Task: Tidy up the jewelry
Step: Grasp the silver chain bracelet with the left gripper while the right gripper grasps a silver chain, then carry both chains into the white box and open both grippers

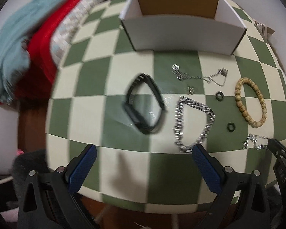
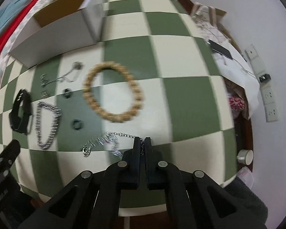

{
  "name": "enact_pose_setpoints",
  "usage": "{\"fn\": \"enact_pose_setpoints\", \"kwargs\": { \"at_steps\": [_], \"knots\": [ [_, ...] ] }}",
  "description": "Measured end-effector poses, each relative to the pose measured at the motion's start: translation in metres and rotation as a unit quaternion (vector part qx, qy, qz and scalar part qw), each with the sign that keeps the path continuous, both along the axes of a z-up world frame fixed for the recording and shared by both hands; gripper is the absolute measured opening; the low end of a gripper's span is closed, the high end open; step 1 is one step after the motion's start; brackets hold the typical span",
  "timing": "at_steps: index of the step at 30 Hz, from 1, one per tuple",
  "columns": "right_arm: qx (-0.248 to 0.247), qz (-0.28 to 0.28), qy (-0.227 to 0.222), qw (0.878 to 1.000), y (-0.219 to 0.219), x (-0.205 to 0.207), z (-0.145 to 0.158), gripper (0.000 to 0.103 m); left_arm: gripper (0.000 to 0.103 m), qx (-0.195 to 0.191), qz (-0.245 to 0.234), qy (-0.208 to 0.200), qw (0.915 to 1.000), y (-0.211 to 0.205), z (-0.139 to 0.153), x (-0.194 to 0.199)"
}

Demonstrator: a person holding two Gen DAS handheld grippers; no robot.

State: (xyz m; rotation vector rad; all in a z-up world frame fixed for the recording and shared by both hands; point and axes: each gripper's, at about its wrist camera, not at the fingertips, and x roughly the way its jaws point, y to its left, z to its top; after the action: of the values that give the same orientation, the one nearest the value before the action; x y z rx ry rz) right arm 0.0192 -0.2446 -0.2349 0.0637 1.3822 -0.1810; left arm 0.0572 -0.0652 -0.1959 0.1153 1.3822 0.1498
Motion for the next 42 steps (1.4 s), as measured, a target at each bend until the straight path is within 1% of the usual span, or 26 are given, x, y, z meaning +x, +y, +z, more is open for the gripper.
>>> {"fn": "enact_pose_setpoints", "kwargs": {
  "at_steps": [2, 4, 5, 7, 8, 9, 12, 13, 14, 16, 18, 21, 23, 28, 31, 33, 38, 42],
  "knots": [
    [0.003, -0.005, 0.002, 1.0, -0.008, -0.001, 0.005, 0.004, 0.086, -0.01, 0.001, 0.01, 0.9999, -0.005, -0.009, 0.004],
    [0.004, -0.009, 0.001, 1.0, -0.012, -0.005, 0.006, 0.004, 0.081, -0.015, -0.002, 0.017, 0.9997, -0.011, -0.017, 0.008],
    [0.004, -0.011, 0.0, 1.0, -0.014, -0.006, 0.007, 0.004, 0.08, -0.023, -0.001, 0.007, 0.9997, -0.011, -0.016, 0.008],
    [0.009, -0.012, -0.001, 1.0, -0.022, -0.003, 0.011, 0.004, 0.079, -0.024, -0.003, 0.003, 0.9997, -0.015, -0.017, 0.009],
    [0.007, -0.012, -0.001, 1.0, -0.02, -0.005, 0.011, 0.004, 0.073, -0.028, -0.006, 0.002, 0.9996, -0.017, -0.018, 0.009],
    [0.006, -0.01, -0.001, 1.0, -0.03, -0.002, 0.011, 0.004, 0.068, -0.03, -0.009, 0.0, 0.9995, -0.018, -0.018, 0.008],
    [0.001, -0.005, -0.003, 1.0, -0.03, 0.001, 0.01, 0.004, 0.044, -0.055, -0.021, -0.006, 0.9983, -0.022, -0.015, 0.004],
    [0.0, -0.004, -0.002, 1.0, -0.024, 0.002, 0.012, 0.004, 0.025, -0.062, -0.027, -0.007, 0.9977, -0.026, -0.013, 0.003],
    [0.001, -0.004, -0.002, 1.0, -0.021, 0.003, 0.012, 0.004, 0.012, -0.06, -0.036, -0.009, 0.9975, -0.03, -0.012, 0.002],
    [0.001, -0.003, -0.001, 1.0, -0.019, 0.005, 0.013, 0.004, 0.004, -0.046, -0.053, -0.008, 0.9975, -0.039, -0.012, -0.001],
    [0.0, -0.003, -0.001, 1.0, -0.02, 0.007, 0.012, 0.004, 0.003, -0.037, -0.058, -0.009, 0.9976, -0.044, -0.01, -0.004],
    [0.002, -0.005, -0.002, 1.0, -0.022, 0.008, 0.012, 0.004, 0.003, -0.033, -0.058, -0.012, 0.9977, -0.045, -0.007, -0.012],
    [0.007, -0.01, -0.004, 1.0, -0.023, 0.007, 0.012, 0.004, 0.0, -0.031, -0.058, -0.02, 0.9976, -0.044, -0.001, -0.017],
    [0.02, -0.016, -0.015, 1.0, -0.026, 0.004, 0.017, 0.003, 0.0, -0.034, -0.061, -0.047, 0.9964, -0.035, 0.02, -0.02],
    [0.028, -0.012, -0.03, 0.999, -0.021, 0.001, 0.029, 0.003, 0.0, -0.035, -0.066, -0.064, 0.9951, -0.037, 0.036, -0.026],
    [0.032, -0.007, -0.042, 0.999, -0.017, 0.0, 0.04, 0.003, 0.0, -0.037, -0.069, -0.074, 0.9942, -0.033, 0.043, -0.022],
    [0.041, 0.003, -0.073, 0.996, -0.01, 0.0, 0.07, 0.003, 0.0, -0.051, -0.072, -0.096, 0.9914, -0.026, 0.068, -0.021],
    [0.059, 0.006, -0.095, 0.994, -0.009, 0.003, 0.096, 0.003, 0.0, -0.066, -0.068, -0.112, 0.9892, -0.017, 0.086, -0.015]
  ]
}}
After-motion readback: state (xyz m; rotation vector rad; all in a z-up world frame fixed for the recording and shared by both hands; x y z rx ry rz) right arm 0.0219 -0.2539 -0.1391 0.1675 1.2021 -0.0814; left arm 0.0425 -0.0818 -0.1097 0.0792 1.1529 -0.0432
